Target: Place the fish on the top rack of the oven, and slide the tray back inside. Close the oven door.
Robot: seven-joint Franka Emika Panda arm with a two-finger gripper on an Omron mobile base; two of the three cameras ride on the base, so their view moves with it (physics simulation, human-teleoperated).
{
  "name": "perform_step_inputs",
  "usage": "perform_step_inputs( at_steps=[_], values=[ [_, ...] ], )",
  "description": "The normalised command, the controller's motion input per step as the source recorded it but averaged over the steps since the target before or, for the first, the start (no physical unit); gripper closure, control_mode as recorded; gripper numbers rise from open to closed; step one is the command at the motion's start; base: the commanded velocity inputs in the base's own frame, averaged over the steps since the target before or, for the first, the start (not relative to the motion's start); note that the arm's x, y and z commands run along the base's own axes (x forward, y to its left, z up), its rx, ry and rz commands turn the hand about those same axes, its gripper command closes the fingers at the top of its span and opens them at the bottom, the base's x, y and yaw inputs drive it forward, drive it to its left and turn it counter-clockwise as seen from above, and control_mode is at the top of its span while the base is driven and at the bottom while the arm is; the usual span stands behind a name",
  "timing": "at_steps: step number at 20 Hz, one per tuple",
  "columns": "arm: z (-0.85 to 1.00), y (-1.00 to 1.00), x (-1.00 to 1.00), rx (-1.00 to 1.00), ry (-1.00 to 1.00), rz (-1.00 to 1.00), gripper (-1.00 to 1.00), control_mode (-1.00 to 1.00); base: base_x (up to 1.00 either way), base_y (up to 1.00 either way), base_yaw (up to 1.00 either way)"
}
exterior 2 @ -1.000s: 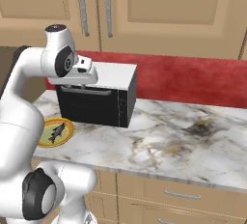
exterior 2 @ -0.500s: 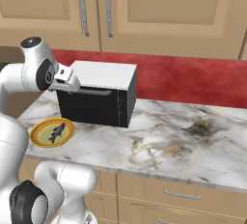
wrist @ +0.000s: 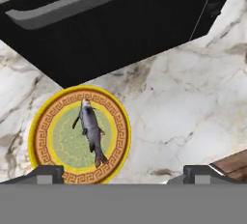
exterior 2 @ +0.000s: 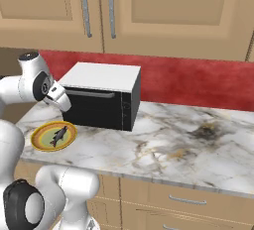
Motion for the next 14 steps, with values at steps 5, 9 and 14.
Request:
perform_step_inputs(
  at_steps=[5, 9, 14],
  values=[
    [-0.31, 0.33, 0.07, 0.04, 0.26, 0.0, -1.0, -1.0, 0.0, 0.0, 0.0],
    [-0.52, 0.27, 0.0, -0.03, 0.11, 0.04, -1.0, -1.0, 0.0, 0.0, 0.0],
    [-0.55, 0.03, 0.0, -0.02, 0.12, 0.06, -1.0, -1.0, 0.0, 0.0, 0.0]
  ],
)
